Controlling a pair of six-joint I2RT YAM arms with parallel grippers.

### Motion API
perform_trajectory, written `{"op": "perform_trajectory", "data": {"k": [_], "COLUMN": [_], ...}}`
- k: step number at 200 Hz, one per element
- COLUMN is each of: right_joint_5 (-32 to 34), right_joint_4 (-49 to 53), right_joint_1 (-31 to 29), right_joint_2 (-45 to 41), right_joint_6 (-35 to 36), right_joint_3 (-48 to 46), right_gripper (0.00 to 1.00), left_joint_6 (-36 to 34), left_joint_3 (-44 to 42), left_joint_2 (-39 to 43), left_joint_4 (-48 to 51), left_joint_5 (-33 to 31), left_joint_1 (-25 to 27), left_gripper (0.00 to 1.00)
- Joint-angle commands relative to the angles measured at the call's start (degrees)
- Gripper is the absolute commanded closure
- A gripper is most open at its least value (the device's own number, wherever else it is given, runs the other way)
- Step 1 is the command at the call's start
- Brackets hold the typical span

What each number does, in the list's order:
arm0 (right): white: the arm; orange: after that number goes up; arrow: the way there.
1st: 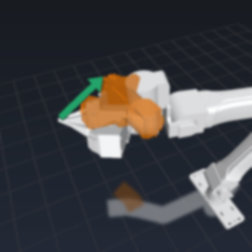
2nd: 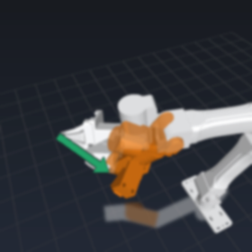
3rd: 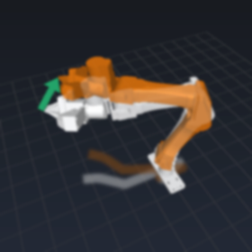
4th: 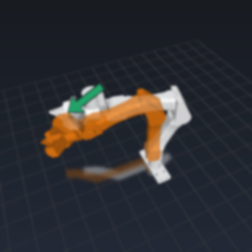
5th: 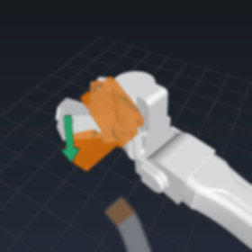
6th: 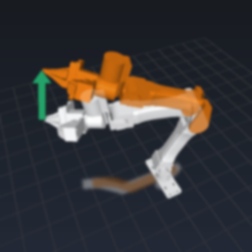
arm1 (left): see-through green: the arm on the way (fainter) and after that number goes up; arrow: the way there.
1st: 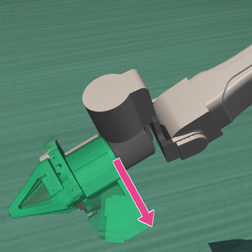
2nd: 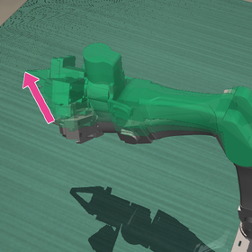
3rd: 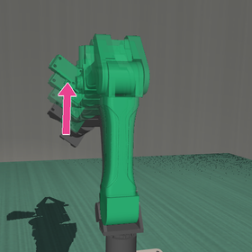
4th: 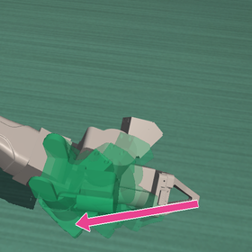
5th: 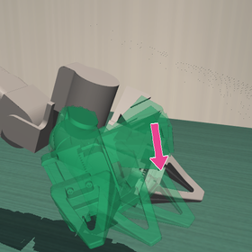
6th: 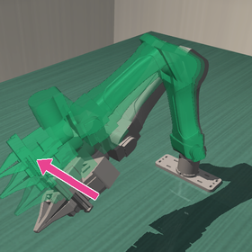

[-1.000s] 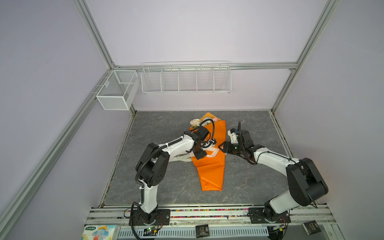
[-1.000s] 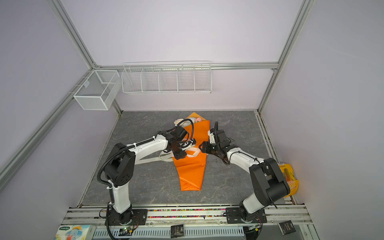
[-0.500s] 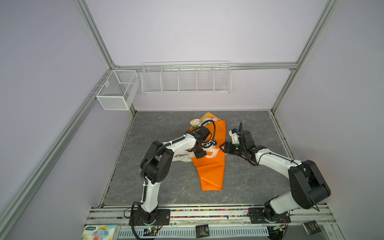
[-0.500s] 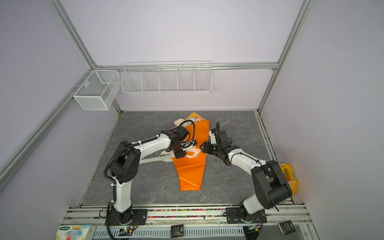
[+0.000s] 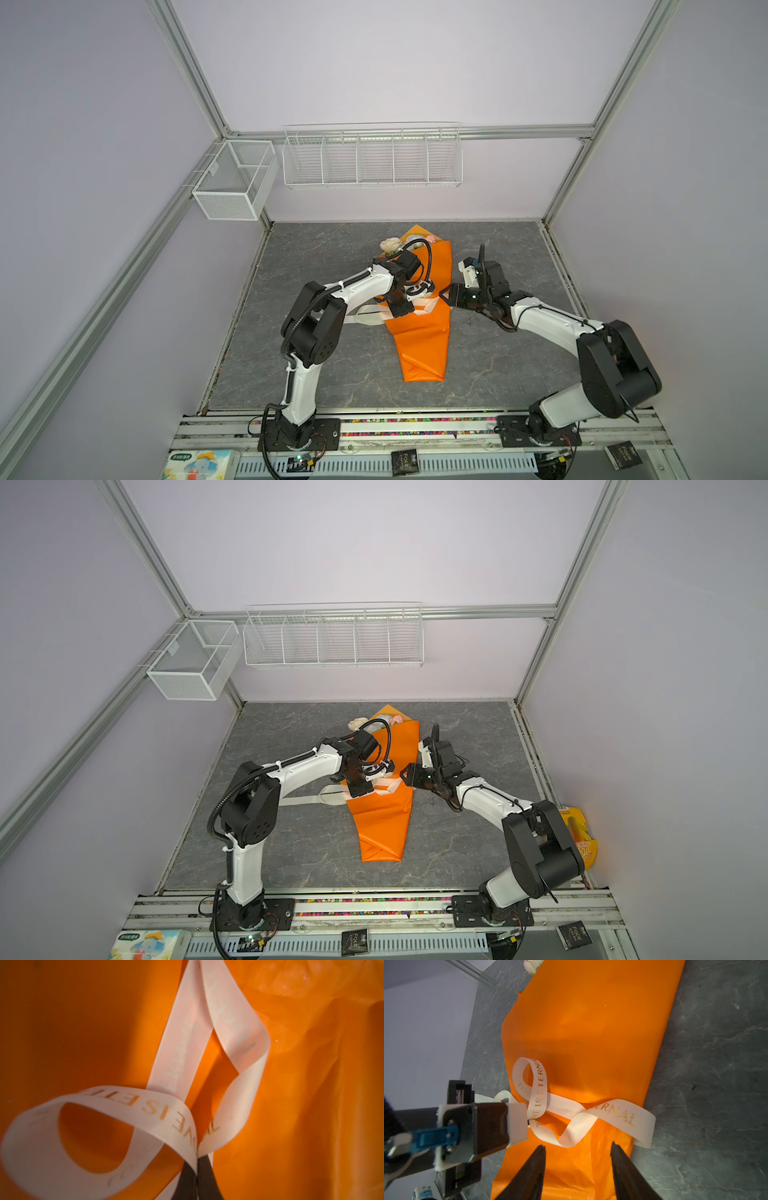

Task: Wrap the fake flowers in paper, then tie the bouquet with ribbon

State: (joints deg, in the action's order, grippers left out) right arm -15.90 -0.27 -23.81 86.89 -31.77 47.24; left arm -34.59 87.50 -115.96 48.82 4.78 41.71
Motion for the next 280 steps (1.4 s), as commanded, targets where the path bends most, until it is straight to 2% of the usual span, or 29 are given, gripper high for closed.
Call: {"op": "perform_trajectory", "data": {"k": [1,32,69,120,132,147,175,211,226,243,280], "right_joint_5": [0.44,-2.85,-7.4,-14.68,-12.95,-9.39,-2.34,-3.03,-3.56,-2.61,-0.55], "right_joint_4": [0.44,-1.83,-4.58,-7.74,-7.44,-9.9,-3.6,5.48,6.48,6.26,5.62], "right_joint_1": [0.26,0.34,0.34,0.31,0.35,0.44,0.28,-1.45,-3.15,-5.1,-9.51], "right_joint_2": [-1.09,-0.82,3.44,12.97,12.88,9.24,-0.54,-9.19,-10.31,-10.22,-4.37], "right_joint_6": [-0.71,-0.31,-0.65,-1.87,-2.57,-4.19,-0.31,8.6,11.09,12.23,14.64], "right_joint_3": [-0.53,-1.11,1.26,8.64,8.76,5.15,-0.28,-4.63,-6.57,-8.2,-5.5], "right_gripper": [0.46,0.52,0.73,0.78,0.81,0.76,0.73,0.71,0.71,0.65,0.56], "left_joint_6": [-0.51,0.34,1.74,2.72,2.77,2.77,3.3,4.37,4.72,5.1,5.89], "left_joint_3": [1.59,2.58,1.85,2.12,2.32,2.7,4.62,5.44,5.66,6.3,6.78], "left_joint_2": [1.4,3.57,6.64,8.42,8.42,7.84,5.44,4.48,4.05,3.45,2.39], "left_joint_4": [2.72,4.96,6.29,6.46,6.21,6.1,7.13,6.68,6.51,7.01,7.16], "left_joint_5": [2.03,2.98,3.93,4.93,4.99,4.26,4.12,4.56,5.02,5.01,5.38], "left_joint_1": [0.3,0.3,0.3,0.3,0.3,0.21,-0.16,-0.73,-0.93,-1.19,-1.53], "left_gripper": [1.0,1.0,1.0,1.0,1.0,1.0,1.0,1.0,1.0,1.0,1.0]}}
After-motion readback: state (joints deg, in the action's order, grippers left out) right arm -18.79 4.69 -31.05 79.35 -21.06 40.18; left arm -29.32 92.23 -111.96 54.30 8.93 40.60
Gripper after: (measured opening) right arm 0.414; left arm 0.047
